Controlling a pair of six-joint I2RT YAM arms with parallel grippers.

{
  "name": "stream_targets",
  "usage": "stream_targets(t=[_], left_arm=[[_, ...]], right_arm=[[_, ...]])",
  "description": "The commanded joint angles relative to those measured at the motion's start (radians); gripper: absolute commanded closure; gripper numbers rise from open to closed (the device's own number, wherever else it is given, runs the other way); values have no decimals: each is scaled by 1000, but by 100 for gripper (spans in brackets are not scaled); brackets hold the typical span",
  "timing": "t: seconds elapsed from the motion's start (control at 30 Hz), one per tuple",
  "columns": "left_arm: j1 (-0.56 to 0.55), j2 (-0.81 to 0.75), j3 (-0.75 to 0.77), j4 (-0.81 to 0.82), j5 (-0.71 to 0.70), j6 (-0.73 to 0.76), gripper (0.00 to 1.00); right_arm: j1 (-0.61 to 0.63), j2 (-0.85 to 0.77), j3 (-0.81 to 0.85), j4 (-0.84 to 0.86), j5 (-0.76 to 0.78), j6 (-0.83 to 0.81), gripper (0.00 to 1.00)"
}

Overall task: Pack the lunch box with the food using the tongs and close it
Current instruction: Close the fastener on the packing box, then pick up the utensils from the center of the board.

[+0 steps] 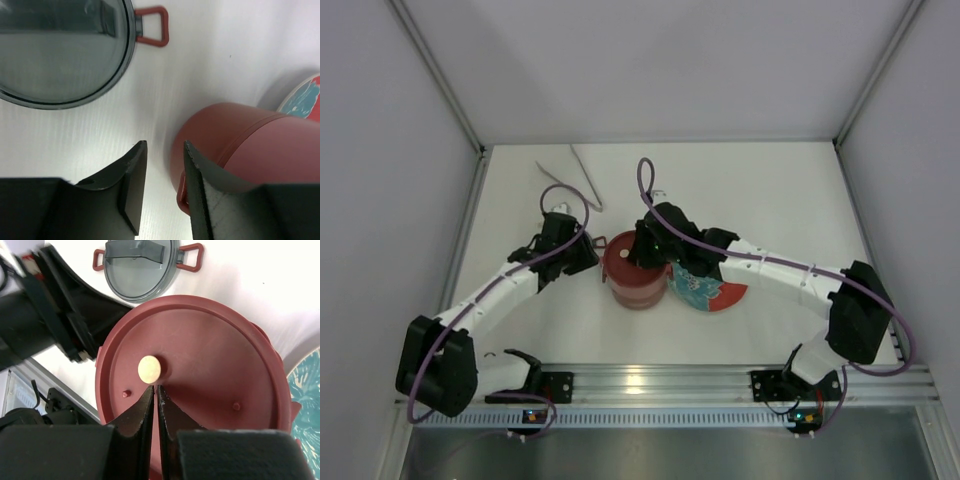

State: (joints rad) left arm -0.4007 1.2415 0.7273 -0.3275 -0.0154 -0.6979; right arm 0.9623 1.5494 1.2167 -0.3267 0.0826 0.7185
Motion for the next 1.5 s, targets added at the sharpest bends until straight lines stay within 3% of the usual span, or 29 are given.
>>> stream_targets(t=[0.0, 0.43, 0.77, 1.1, 1.47], left_arm=[[28, -43, 81, -22, -78, 3, 59], [141, -2, 216, -44, -126, -9, 52], [318, 114, 245, 28, -176, -97, 48], [339, 381, 336, 97, -258, -235, 49], [346, 507, 405, 122, -311, -331, 48]], right_arm=[[13, -6, -45, -181, 59, -27, 94], [12, -51, -31, -201, 74, -33, 91], [10, -133, 18, -236, 72, -63, 78], [12, -253, 79, -290, 71, -131, 73], [10, -374, 32, -313, 100, -166, 71]])
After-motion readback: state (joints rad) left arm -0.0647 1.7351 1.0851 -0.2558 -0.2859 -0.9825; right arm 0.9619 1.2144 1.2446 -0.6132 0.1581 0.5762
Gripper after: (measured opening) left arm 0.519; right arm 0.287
